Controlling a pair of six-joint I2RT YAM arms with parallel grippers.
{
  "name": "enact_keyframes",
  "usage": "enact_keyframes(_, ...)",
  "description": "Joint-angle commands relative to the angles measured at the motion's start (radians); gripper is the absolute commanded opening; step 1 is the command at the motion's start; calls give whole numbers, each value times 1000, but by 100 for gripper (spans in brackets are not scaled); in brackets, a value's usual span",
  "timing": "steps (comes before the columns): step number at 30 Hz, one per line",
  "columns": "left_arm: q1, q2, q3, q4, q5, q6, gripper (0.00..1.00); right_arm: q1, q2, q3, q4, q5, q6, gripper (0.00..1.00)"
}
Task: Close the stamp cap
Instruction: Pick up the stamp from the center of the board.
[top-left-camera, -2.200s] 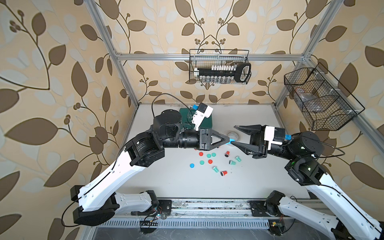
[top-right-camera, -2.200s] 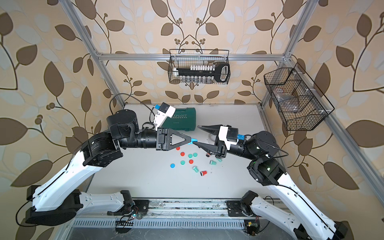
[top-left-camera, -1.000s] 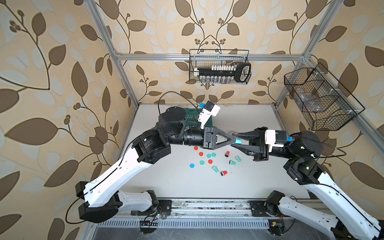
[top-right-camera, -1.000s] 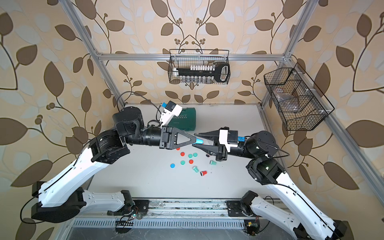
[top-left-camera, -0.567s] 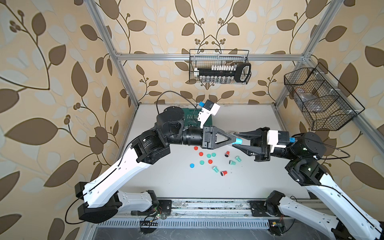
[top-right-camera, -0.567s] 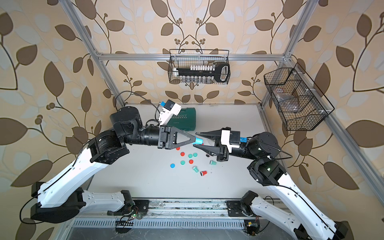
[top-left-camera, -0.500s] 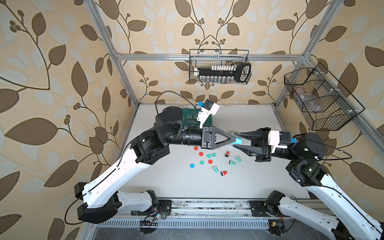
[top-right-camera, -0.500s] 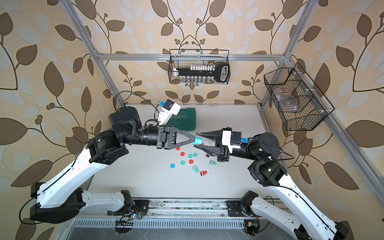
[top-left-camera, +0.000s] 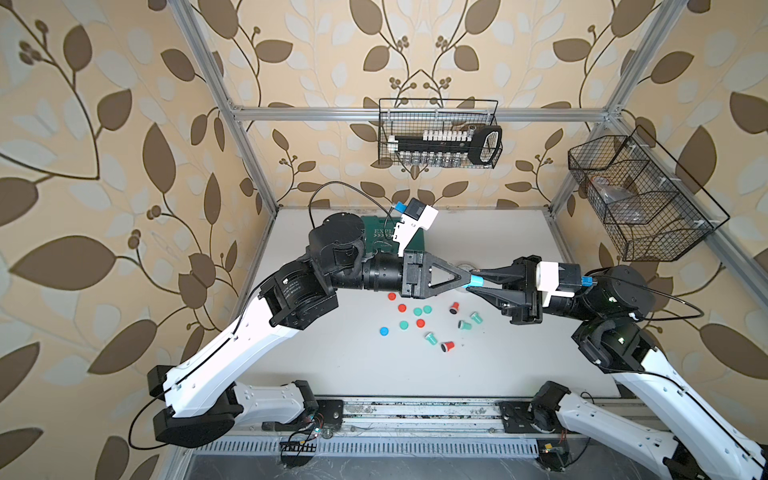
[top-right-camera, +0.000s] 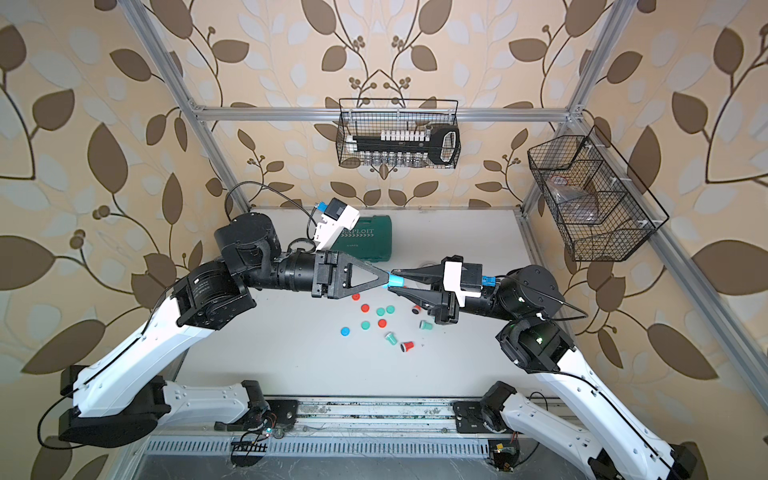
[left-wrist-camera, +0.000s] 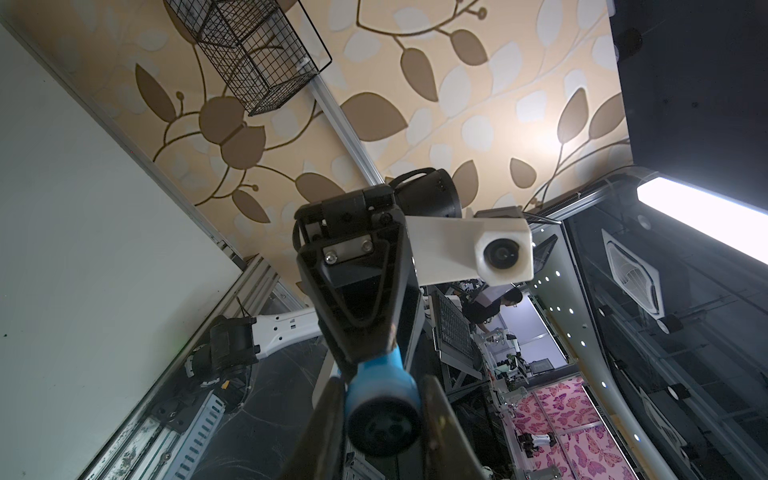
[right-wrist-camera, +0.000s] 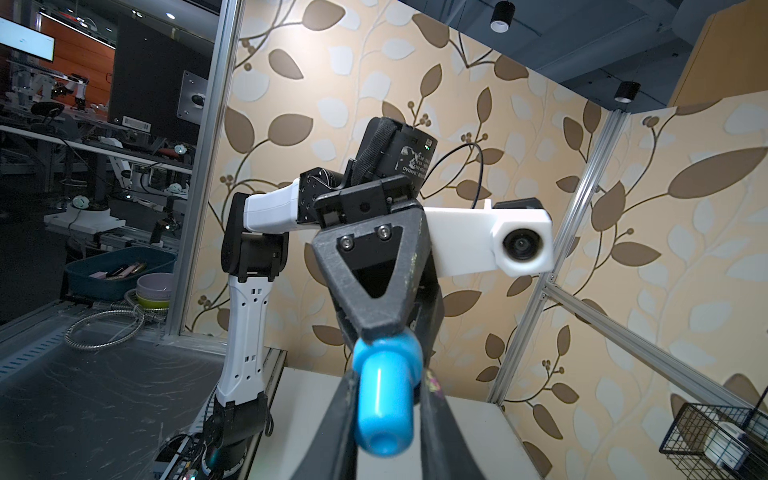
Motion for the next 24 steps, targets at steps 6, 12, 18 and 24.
enact_keyframes(6,-7,0,8,51,23,-6,11,3,1,14,0,-14,6,24)
enact_keyframes(12,-7,-2,7,49,16,-6,11,5,-6,11,1,-9,2,19)
enact_keyframes(18,-7,-5,5,42,7,-5,10,5,-7,18,-16,-22,-7,2)
enact_keyframes(24,-7,-12,3,26,-15,3,19,5,-6,19,-37,-6,-11,0)
